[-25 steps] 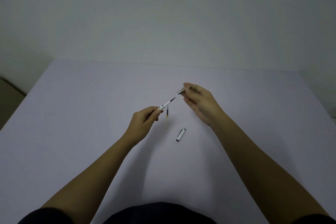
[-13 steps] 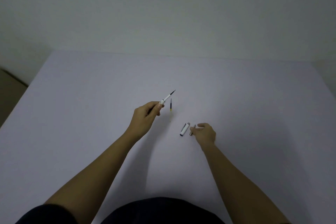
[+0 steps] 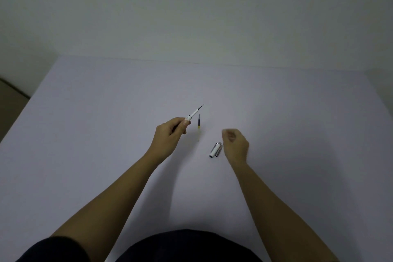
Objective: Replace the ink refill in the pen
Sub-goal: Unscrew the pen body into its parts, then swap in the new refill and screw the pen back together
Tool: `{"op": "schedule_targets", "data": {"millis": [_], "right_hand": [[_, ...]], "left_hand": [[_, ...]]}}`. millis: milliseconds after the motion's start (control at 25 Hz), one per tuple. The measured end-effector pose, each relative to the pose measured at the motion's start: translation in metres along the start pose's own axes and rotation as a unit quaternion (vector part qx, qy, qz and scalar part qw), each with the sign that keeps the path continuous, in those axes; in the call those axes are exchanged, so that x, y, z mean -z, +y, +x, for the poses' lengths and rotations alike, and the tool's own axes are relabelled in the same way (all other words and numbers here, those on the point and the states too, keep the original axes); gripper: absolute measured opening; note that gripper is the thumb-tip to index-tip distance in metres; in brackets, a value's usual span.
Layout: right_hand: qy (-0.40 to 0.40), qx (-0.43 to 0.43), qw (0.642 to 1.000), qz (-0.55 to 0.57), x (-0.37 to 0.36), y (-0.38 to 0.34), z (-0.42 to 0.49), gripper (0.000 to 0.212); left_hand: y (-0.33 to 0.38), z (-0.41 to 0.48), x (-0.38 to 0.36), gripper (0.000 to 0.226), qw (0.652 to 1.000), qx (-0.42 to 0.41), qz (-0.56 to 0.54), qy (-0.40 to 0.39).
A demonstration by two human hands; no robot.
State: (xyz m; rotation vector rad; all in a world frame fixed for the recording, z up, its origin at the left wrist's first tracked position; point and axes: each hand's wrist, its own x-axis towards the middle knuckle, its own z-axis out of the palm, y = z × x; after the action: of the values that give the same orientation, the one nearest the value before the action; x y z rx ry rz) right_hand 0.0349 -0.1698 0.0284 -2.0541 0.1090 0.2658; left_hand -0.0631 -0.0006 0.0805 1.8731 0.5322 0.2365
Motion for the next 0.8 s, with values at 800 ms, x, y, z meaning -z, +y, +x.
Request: {"op": "schedule_targets", "data": {"millis": [800], "right_hand": [[-0.072,-0.060,0.992,-0.083,-0.071,-0.016,0.098,0.024]], "left_hand": [[-0.051,0.057,-0.010,0.030,0.996,0.082,0.041,0.019]]}}
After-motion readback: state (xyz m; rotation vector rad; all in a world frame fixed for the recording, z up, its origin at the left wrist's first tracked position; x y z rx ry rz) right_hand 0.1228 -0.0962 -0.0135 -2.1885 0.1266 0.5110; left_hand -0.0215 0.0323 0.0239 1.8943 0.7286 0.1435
